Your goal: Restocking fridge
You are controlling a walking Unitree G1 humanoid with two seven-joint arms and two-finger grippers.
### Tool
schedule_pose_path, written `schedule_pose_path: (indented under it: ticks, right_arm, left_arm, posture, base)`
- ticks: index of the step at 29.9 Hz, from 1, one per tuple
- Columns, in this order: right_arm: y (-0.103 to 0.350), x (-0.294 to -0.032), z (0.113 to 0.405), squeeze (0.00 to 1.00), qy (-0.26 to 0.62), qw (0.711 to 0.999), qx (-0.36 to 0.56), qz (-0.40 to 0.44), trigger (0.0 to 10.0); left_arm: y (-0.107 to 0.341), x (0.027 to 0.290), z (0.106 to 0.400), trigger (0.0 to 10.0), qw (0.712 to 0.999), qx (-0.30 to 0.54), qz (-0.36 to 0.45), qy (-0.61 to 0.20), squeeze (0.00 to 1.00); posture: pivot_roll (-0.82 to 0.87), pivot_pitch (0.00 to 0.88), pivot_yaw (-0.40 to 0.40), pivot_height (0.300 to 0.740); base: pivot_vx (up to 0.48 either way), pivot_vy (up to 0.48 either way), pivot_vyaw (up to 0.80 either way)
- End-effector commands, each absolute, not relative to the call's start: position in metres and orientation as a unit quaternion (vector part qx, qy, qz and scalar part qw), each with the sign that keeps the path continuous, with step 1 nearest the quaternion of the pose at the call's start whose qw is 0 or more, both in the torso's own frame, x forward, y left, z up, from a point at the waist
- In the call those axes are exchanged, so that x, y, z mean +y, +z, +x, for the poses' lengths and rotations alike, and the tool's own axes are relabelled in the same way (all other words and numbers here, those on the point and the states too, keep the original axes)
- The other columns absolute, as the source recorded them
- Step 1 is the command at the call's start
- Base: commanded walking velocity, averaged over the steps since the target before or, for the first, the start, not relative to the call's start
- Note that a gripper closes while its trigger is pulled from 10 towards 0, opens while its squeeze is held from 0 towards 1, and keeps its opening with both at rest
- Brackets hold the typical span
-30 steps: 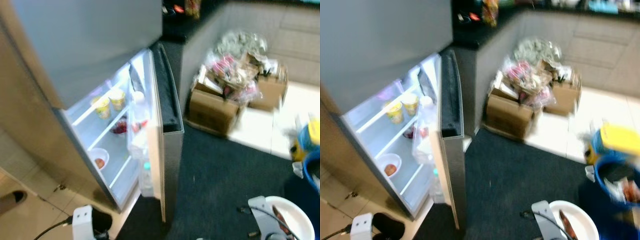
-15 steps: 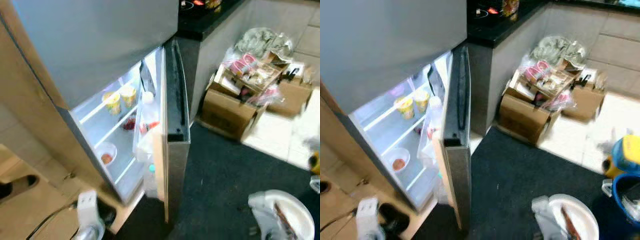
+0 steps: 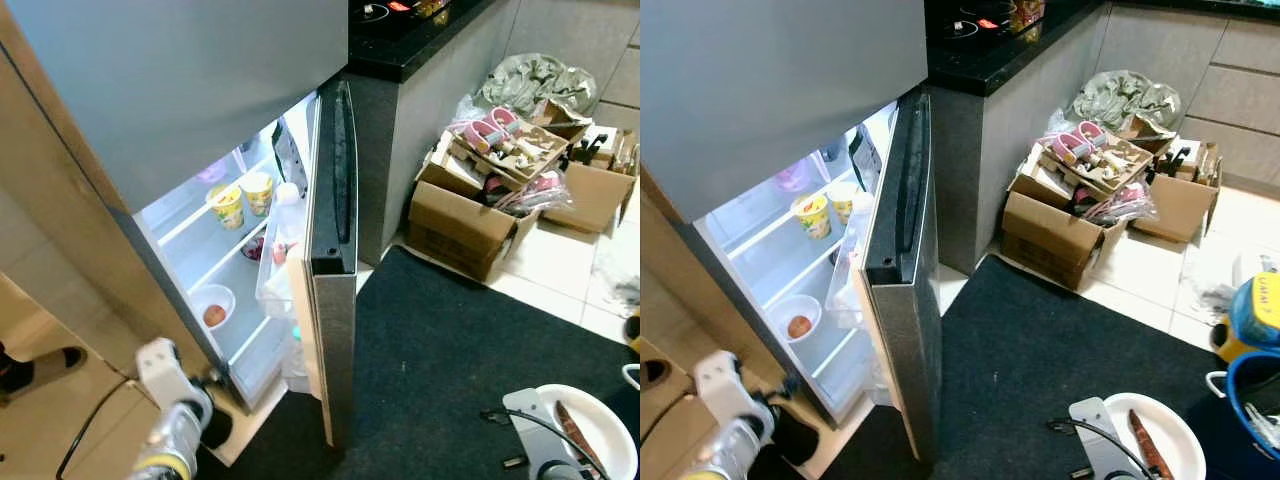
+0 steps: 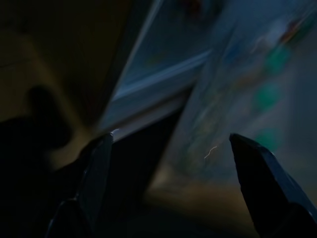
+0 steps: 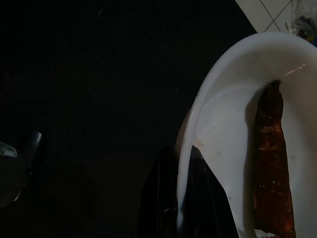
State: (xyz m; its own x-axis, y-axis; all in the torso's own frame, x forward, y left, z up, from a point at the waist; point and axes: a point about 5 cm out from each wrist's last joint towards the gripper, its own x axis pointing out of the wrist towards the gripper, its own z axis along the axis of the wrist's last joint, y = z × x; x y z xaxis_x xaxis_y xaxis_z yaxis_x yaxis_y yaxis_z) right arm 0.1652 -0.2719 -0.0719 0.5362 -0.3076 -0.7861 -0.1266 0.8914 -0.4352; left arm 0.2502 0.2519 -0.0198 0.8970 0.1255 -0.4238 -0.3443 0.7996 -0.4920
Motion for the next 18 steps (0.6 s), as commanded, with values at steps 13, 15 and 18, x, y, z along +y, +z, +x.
schedule_pose_path:
  ticks: [13, 15, 18]
  right_arm:
    - [-0.072, -0.268, 0.168, 0.00, -0.054, 0.852, 0.472, -0.221, 10.0]
    - [-0.072, -0.267, 0.169, 0.00, -0.055, 0.852, 0.472, -0.220, 10.0]
    - [-0.071, -0.267, 0.170, 0.00, -0.057, 0.853, 0.470, -0.219, 10.0]
  left_arm:
    - [0.011, 0.205, 0.291, 10.0, 0.898, 0.105, -0.424, -0.052, 0.00]
    - [0.013, 0.198, 0.293, 10.0, 0.896, 0.104, -0.426, -0.072, 0.00]
    - [0.017, 0.171, 0.297, 10.0, 0.880, 0.107, -0.441, -0.145, 0.00]
  posture:
    - [-0.04, 0.031, 0.025, 0.740]
    - [-0.04, 0.029, 0.028, 0.740]
    - [-0.05, 0.024, 0.026, 0.740]
  base:
    - [0.000, 0.000, 0.00]
    - [0.000, 0.000, 0.00]
    - [0.000, 0.000, 0.00]
